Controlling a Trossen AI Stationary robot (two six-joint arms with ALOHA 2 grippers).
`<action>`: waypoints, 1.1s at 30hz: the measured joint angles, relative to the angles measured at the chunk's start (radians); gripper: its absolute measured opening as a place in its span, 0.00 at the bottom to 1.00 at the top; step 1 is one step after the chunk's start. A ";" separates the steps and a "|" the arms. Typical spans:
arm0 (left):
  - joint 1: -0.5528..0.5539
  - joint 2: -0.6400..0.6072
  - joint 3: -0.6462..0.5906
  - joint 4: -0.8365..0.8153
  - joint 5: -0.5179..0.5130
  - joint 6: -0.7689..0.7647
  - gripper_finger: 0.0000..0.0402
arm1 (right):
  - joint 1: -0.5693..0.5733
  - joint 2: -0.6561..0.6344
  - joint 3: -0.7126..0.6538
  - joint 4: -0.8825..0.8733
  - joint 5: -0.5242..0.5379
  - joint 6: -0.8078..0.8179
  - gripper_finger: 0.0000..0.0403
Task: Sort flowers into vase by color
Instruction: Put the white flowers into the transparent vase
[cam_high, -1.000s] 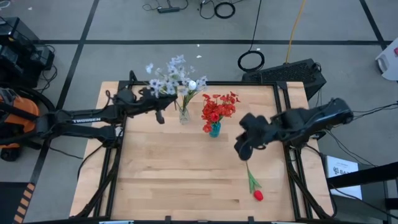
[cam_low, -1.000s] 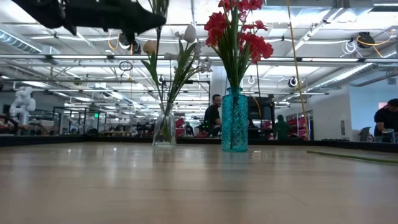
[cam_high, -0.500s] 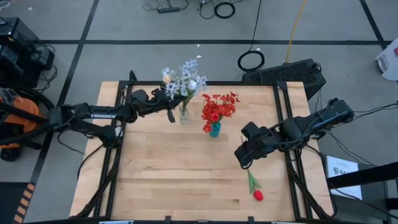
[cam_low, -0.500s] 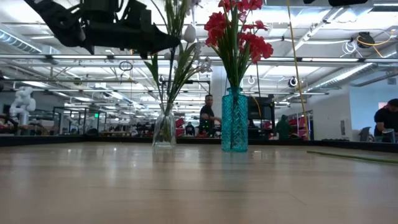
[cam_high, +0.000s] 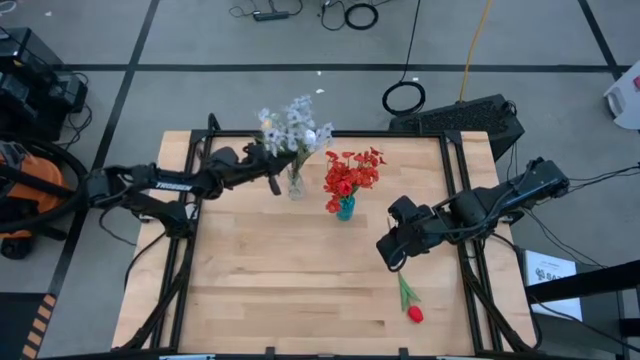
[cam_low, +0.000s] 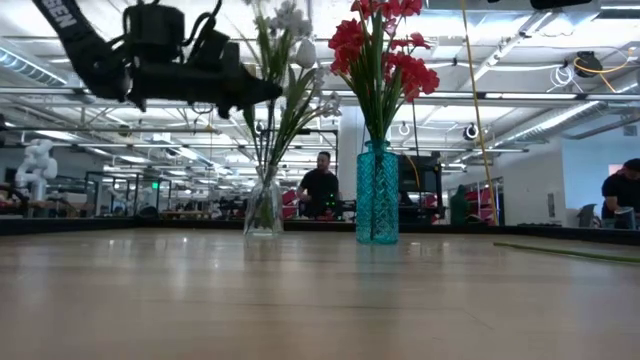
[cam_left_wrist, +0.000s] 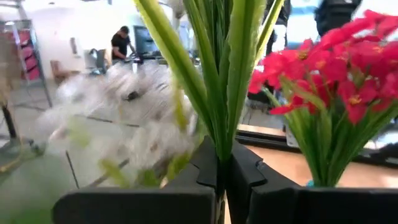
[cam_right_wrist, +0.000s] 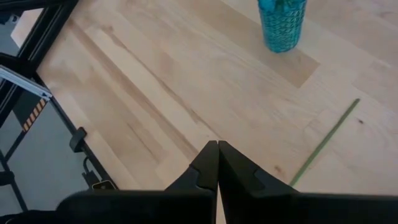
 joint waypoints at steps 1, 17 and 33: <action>0.008 0.000 -0.026 0.037 0.000 -0.023 0.02 | 0.000 0.000 0.000 0.001 0.000 0.000 0.00; 0.011 0.000 -0.111 0.078 -0.057 -0.030 0.11 | -0.004 0.000 0.000 0.024 0.003 0.000 0.00; -0.020 -0.029 -0.111 0.035 -0.056 -0.032 0.14 | -0.004 0.001 0.000 0.047 0.034 0.000 0.00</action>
